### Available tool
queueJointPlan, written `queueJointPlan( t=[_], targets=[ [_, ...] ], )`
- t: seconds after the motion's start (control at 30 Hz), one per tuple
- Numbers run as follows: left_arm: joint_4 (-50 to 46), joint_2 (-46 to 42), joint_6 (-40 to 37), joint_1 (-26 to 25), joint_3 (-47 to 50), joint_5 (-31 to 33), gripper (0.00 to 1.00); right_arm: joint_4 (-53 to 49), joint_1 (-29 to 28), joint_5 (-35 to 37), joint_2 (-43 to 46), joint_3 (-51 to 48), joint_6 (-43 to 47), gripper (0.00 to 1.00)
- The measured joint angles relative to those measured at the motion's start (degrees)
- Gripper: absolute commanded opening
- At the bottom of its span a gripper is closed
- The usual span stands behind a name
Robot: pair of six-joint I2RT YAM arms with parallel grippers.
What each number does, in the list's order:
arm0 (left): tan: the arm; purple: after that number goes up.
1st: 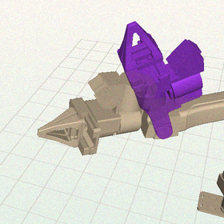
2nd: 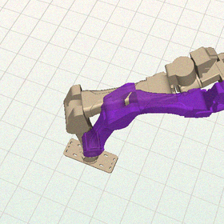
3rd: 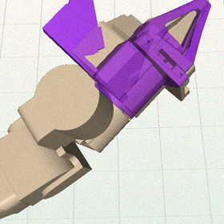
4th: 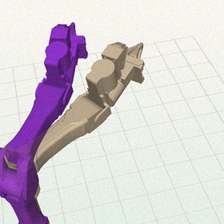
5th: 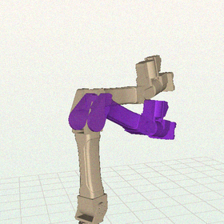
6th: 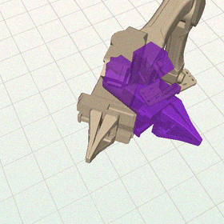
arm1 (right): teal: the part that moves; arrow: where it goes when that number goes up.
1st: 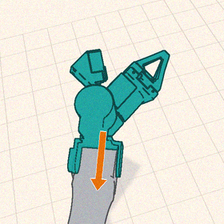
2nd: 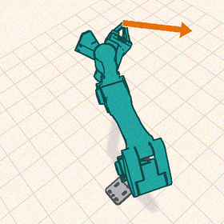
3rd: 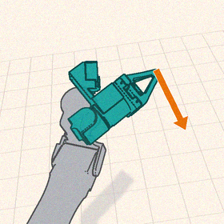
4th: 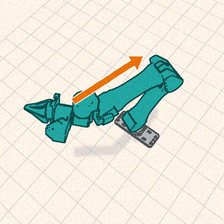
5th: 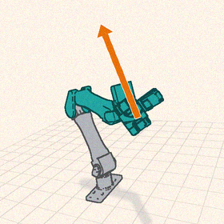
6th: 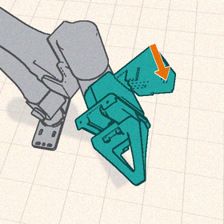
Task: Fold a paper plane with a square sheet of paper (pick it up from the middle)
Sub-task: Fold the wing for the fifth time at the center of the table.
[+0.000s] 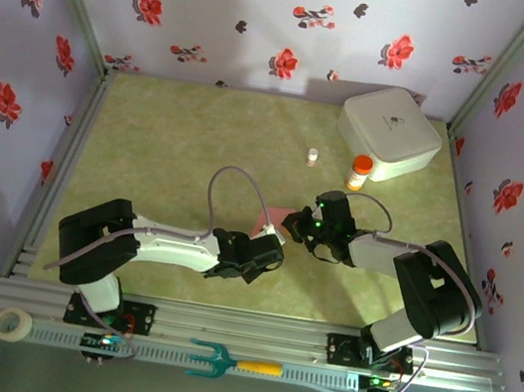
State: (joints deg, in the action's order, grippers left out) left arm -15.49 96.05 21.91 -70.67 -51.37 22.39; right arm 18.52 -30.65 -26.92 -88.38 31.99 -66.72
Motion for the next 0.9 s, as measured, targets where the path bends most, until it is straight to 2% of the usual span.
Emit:
queueJointPlan(
  t=[0.17, 0.3, 0.6, 0.8, 0.9],
  targets=[
    [0.0, 0.0, 0.0, 0.0, 0.0, 0.1, 0.13, 0.0, 0.0, 0.0, 0.0, 0.0, 0.0, 0.05],
    [0.0, 0.0, 0.0, 0.0, 0.0, 0.1, 0.11, 0.0, 0.0, 0.0, 0.0, 0.0, 0.0, 0.07],
    [0.2, 0.0, 0.2, 0.0, 0.0, 0.1, 0.19, -0.4, 0.0, 0.0, 0.0, 0.0, 0.0, 0.04],
    [0.5, 0.0, 0.2, 0.0, 0.0, 0.1, 0.19, -0.4, 0.0, 0.0, 0.0, 0.0, 0.0, 0.04],
    [0.5, 0.0, 0.2, 0.0, 0.0, 0.1, 0.16, -0.4, -0.1, 0.0, 0.0, 0.0, 0.0, 0.04]
  ],
)
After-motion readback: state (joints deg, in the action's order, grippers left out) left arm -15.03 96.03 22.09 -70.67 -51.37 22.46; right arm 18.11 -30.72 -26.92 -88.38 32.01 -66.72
